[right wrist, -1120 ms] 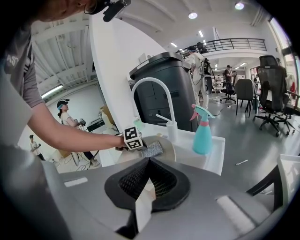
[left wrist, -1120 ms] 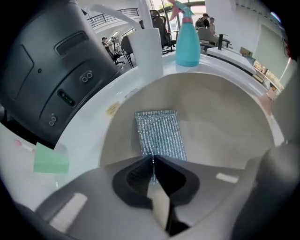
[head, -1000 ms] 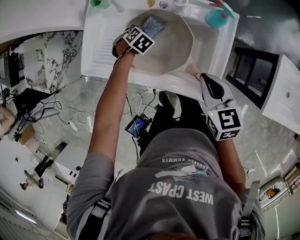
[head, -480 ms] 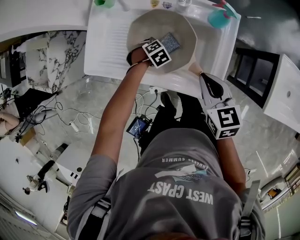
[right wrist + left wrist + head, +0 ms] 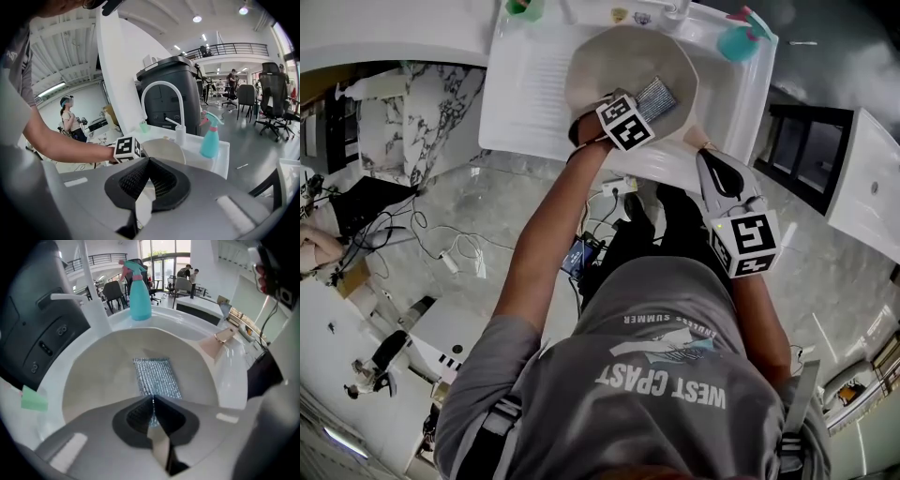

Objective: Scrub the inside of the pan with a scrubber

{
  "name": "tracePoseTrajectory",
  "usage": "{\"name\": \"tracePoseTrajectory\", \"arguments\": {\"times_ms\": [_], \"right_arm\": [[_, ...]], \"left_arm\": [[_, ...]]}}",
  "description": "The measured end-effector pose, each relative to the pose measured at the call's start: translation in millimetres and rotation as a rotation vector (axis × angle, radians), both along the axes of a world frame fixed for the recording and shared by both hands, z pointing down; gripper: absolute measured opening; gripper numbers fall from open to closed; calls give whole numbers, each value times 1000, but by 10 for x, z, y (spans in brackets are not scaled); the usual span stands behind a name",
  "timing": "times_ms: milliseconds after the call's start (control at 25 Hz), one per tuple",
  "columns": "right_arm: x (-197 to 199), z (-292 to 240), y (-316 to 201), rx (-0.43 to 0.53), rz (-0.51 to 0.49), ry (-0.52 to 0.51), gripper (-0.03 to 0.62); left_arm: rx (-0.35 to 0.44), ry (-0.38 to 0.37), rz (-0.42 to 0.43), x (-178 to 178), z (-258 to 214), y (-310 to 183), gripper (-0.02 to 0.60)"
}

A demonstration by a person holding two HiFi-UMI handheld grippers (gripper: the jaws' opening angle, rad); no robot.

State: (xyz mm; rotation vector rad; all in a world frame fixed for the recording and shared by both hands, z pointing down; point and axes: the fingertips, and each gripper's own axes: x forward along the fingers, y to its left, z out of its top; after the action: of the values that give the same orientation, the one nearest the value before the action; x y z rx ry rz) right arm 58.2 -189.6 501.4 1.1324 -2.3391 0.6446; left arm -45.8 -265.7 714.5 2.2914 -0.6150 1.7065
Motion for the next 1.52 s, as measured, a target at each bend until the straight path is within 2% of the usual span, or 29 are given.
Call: {"name": "tracePoseTrajectory", "arguments": {"times_ms": [280,560,800,1000,1240,1520], "right_arm": [[-230,-149,107,31,-40,-3,2],[-433,-245,227,47,-91,8,2],[-607,-304,323,59,-145,20,2],[-674,-331,410,66,-187,37,2],[-696,-340,497,64,-222,58,2],[-690,-316,560,63,-237,81,2]], "left_arm": [[75,28,-101,-452,-409,-9,9],[110,32,-261,-1185,-612,111,11],[117,66,-446,-1856,-703,253,11],[107,132,-614,-2298,-668,376,9],[73,124,-778,-2856,-465,572,11],[63,180,-892,-3079,-369,621,14]]}}
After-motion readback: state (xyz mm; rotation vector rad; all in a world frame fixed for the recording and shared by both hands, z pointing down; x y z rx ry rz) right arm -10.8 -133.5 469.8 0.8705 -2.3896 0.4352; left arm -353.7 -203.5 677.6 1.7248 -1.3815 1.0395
